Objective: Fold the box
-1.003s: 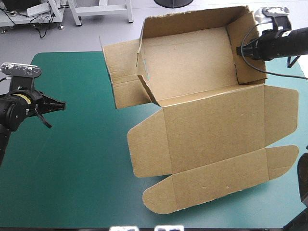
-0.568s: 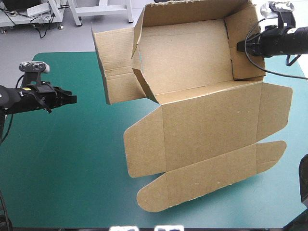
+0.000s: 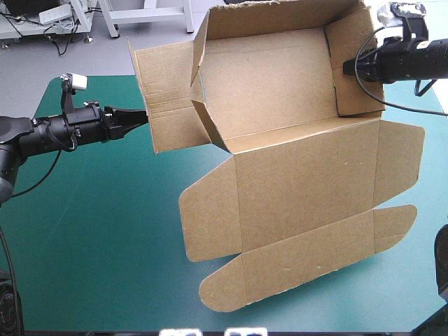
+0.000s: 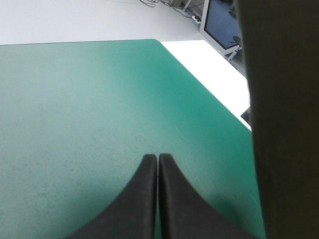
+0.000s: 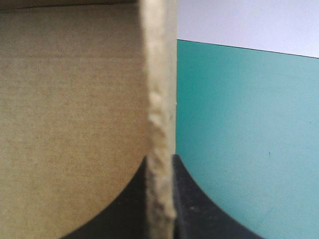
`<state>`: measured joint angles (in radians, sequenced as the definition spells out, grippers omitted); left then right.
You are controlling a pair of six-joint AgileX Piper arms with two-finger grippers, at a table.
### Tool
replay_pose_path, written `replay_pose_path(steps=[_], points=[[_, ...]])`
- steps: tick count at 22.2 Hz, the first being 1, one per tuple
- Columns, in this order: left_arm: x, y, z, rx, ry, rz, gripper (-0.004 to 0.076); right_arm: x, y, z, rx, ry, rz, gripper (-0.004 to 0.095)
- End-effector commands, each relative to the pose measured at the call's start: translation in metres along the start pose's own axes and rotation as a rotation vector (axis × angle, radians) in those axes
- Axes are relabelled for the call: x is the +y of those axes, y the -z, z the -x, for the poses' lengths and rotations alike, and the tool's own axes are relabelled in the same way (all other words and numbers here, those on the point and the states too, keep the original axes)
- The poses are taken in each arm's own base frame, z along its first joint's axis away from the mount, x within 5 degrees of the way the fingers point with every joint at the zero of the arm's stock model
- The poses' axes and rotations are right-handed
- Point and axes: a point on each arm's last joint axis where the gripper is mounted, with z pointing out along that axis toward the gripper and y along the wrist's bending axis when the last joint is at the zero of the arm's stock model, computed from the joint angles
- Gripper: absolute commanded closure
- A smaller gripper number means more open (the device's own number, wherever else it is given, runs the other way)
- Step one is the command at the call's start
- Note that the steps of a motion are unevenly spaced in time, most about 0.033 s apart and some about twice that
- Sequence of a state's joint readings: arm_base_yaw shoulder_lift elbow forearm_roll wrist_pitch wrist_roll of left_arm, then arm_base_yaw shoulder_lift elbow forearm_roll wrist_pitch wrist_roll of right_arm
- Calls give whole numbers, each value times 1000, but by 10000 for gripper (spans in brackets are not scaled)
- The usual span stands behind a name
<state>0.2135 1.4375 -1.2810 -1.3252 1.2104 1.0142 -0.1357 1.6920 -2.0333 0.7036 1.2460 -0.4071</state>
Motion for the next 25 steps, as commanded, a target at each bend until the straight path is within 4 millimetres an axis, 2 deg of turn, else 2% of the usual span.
replay_pose_path(steps=[1, 5, 10, 13, 17, 20, 25], points=[[-31, 3, 10, -37, -39, -146, 727, 33, 19, 8, -55, 53, 62, 928], [-41, -7, 9, -24, -44, -194, 727, 37, 5, 5, -11, 66, 54, 928], [-59, -24, 4, 10, -59, -280, 716, 34, 1, 5, -9, 48, 51, 927], [-70, -30, 6, -18, -52, -343, 622, 34, -5, 4, 16, 50, -30, 926], [-71, -30, 7, -29, -58, -349, 447, 50, -15, 4, 13, 82, -50, 926], [-71, -30, 7, -25, -60, -346, 397, 65, -23, 6, -6, 97, -37, 926], [-71, -30, 7, -23, -49, -346, 393, 84, -38, 5, -9, 137, -75, 926]])
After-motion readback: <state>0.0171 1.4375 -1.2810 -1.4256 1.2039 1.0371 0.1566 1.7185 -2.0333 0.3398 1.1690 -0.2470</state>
